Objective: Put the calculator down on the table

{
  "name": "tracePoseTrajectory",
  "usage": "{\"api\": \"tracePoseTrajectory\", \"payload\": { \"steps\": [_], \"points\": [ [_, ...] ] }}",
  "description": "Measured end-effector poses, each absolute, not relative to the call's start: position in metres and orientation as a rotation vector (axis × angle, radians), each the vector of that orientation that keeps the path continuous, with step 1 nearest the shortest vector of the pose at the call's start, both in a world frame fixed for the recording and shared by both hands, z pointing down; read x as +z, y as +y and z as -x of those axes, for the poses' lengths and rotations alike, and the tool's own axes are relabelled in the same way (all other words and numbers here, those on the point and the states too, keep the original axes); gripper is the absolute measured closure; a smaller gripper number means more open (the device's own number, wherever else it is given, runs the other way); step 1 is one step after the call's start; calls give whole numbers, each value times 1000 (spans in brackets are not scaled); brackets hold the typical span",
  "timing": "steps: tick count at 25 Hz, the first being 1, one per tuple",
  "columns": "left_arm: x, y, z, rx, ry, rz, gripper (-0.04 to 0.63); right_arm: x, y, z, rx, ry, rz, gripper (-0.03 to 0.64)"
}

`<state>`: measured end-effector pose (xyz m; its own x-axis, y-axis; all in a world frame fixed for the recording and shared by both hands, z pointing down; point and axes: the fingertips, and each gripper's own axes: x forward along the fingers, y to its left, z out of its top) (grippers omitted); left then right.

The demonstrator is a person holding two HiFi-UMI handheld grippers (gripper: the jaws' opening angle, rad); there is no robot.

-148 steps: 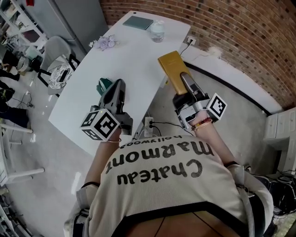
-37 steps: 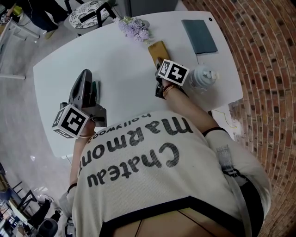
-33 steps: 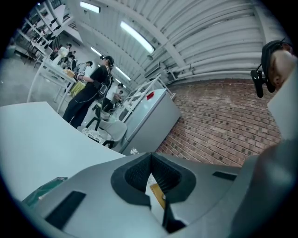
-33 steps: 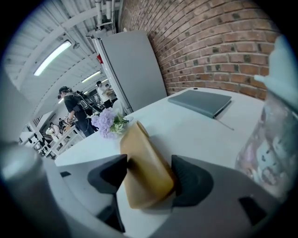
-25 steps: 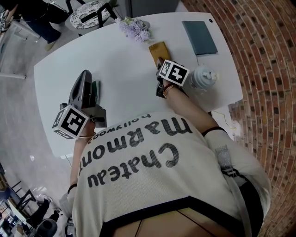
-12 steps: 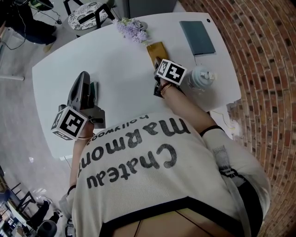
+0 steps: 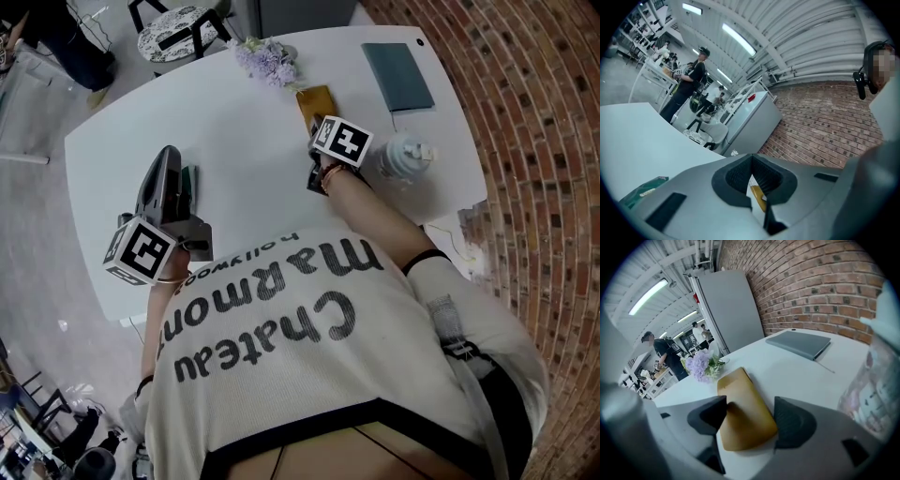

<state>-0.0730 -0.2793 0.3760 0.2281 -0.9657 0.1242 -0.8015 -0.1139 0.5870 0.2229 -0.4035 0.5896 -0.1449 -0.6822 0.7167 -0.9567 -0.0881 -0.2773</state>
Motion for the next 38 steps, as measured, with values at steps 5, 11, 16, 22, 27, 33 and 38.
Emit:
{"api": "tracePoseTrajectory", "payload": {
  "steps": [5, 11, 16, 22, 27, 33, 38],
  "points": [
    [375, -276, 74, -399, -1622, -1961, 592, 588, -405, -222, 1037, -1848, -1773, 307],
    [373, -272, 76, -404, -1633, -1958, 592, 589, -406, -224, 1035, -1851, -1766, 285],
    [370, -270, 77, -414, -1634, -1963, 592, 589, -408, -221, 1019, -1896, -1723, 307],
    [365, -262, 79, -425, -1635, -1965, 592, 586, -410, -217, 935, -1951, -1658, 325],
    [362, -254, 79, -409, -1620, -1979, 592, 588, -410, -217, 963, -1984, -1606, 317],
    [356, -245, 67, -372, -1561, -2064, 592, 590, -413, -217, 998, -2004, -1585, 316],
    [365, -231, 73, -308, -1573, -2042, 592, 590, -413, -220, 996, -2006, -1583, 316]
  ]
}}
